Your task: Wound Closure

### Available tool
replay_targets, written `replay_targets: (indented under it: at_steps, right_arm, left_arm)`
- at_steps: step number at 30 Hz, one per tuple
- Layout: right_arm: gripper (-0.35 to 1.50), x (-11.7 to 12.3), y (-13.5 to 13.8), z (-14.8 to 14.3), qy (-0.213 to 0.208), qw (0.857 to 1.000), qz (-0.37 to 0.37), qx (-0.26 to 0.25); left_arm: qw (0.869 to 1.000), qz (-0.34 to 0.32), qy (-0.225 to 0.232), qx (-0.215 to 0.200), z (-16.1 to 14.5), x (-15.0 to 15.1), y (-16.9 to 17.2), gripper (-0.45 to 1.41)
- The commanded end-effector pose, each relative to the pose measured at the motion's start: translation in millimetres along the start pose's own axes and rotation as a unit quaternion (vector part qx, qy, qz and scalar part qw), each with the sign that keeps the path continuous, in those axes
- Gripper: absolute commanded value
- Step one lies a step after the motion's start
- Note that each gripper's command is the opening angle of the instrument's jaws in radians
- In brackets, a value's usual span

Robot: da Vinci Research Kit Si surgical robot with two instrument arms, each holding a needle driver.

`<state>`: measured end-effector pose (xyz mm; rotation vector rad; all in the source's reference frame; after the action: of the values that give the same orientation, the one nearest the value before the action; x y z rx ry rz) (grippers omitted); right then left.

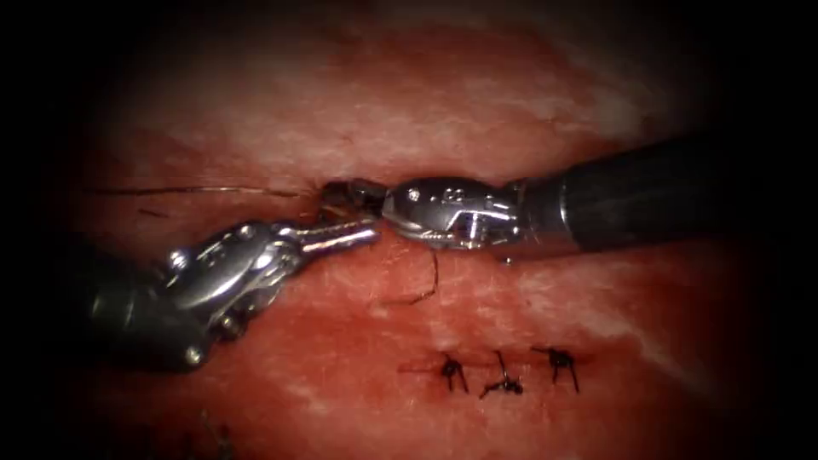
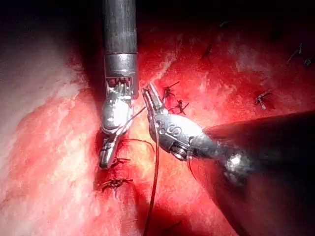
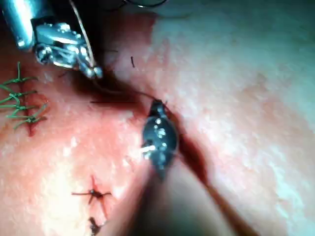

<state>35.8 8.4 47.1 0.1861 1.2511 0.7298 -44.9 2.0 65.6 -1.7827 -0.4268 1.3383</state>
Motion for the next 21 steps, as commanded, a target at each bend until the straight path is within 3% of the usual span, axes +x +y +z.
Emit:
replay_targets:
  at_steps: [1, 3, 11, 21]
  right_arm:
    - [-0.35, -0.6, 0.0, 0.3, 0.011, 1.0, 0.013, -0.005]
    - [-0.35, -0.6, 0.5, 0.1, 0.039, 0.999, 0.034, -0.005]
    - [-0.33, -0.8, 1.1, -0.6, 0.085, 0.993, 0.078, 0.014]
    - [-0.32, -1.2, 0.7, -2.1, 0.116, 0.982, 0.097, 0.116]
  left_arm:
    - [1.0, -0.002, -0.001, 0.0, -0.1, -1.8, 0.2, -0.45]
    - [1.0, -0.005, -0.002, -0.002, -0.3, -3.1, 0.2, -0.45]
    - [1.0, -0.001, -0.003, -0.009, -0.6, -5.0, -1.2, -0.45]
    - [1.0, 0.007, -0.02, 0.011, -2.3, -8.0, -8.5, -0.45]
